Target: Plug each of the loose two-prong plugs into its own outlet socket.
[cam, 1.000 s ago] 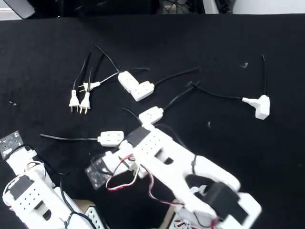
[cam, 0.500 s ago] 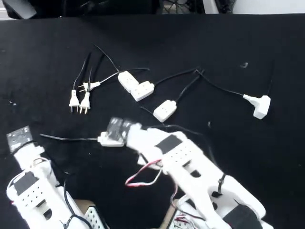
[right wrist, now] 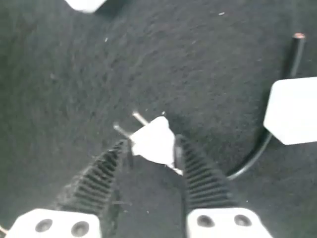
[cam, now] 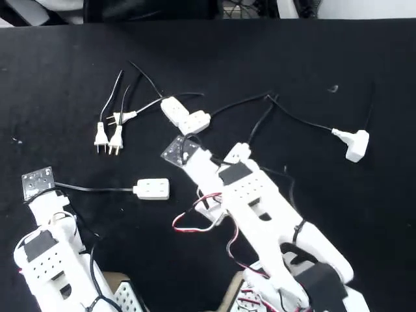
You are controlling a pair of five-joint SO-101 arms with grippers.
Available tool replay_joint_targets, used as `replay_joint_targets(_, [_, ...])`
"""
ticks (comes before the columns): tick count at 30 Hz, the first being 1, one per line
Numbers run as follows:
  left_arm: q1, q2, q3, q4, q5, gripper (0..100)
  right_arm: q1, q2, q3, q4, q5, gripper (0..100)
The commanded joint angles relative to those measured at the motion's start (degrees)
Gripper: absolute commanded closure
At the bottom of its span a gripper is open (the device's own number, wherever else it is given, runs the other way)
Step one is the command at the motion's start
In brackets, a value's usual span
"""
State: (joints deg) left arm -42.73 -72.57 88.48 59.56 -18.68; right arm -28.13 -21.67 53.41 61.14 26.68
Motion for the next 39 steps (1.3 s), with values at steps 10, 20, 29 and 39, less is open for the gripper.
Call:
replay_joint_targets(10, [0.75, -0.35, -1.10, 0.35, -0.35, 95, 6.42, -11.21, -1.80, 10.37, 37.36, 76.6])
replay_joint_targets(20, [0.75, -0.35, -1.10, 0.26, -0.35, 95, -6.33, -19.56, -2.33, 9.49, 20.84, 62.5])
replay_joint_targets(29, [0.75, -0.35, -1.01, 0.35, -0.35, 95, -8.44, -21.76, -2.33, 8.97, 19.60, 64.5])
replay_joint_targets(39, [0.66, -0.35, -1.01, 0.44, -0.44, 95, 14.42, -19.74, 10.33, 11.96, 59.96, 67.7])
